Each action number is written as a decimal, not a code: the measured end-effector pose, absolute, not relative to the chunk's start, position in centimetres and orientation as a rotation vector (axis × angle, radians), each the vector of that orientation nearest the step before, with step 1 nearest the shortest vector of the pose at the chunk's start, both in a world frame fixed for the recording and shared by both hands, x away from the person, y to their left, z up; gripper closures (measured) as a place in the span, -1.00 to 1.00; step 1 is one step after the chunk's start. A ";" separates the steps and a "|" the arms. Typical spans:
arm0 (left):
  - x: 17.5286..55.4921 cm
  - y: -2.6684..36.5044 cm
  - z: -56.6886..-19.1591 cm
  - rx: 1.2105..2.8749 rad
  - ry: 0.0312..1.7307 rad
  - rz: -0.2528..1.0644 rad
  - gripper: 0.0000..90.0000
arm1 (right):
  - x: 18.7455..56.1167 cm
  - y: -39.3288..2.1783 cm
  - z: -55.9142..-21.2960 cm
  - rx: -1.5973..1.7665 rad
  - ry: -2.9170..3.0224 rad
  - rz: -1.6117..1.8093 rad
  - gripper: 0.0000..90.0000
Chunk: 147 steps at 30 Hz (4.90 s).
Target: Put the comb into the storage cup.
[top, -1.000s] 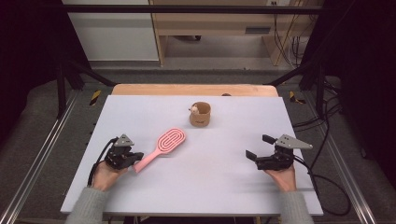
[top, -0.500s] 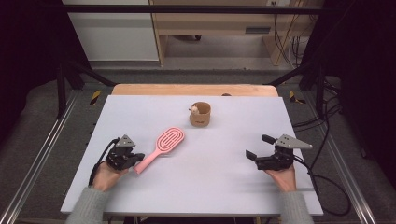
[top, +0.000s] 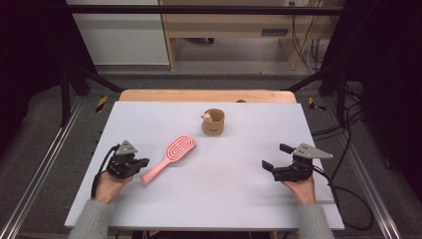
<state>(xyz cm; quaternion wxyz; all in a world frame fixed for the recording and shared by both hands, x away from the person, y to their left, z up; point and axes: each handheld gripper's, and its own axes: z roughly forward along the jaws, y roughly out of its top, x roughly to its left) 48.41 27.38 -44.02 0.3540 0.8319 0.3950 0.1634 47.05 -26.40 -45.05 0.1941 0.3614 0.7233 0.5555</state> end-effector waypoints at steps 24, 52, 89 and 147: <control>47.9 27.8 -42.0 1.975 1.094 0.492 -0.81 | 47.1 -26.4 -45.1 1.012 2.030 1.557 -0.99; 47.8 25.3 -39.9 2.031 1.018 0.497 -1.00 | 47.0 -26.5 -45.0 1.013 2.026 1.557 -0.99; 50.4 23.1 -42.7 2.159 1.043 0.468 -1.00 | 47.0 -26.5 -45.0 1.014 2.029 1.553 -0.99; 51.1 21.1 -45.2 2.331 1.033 0.372 0.07 | 47.1 -26.4 -45.1 1.016 2.034 1.555 -0.99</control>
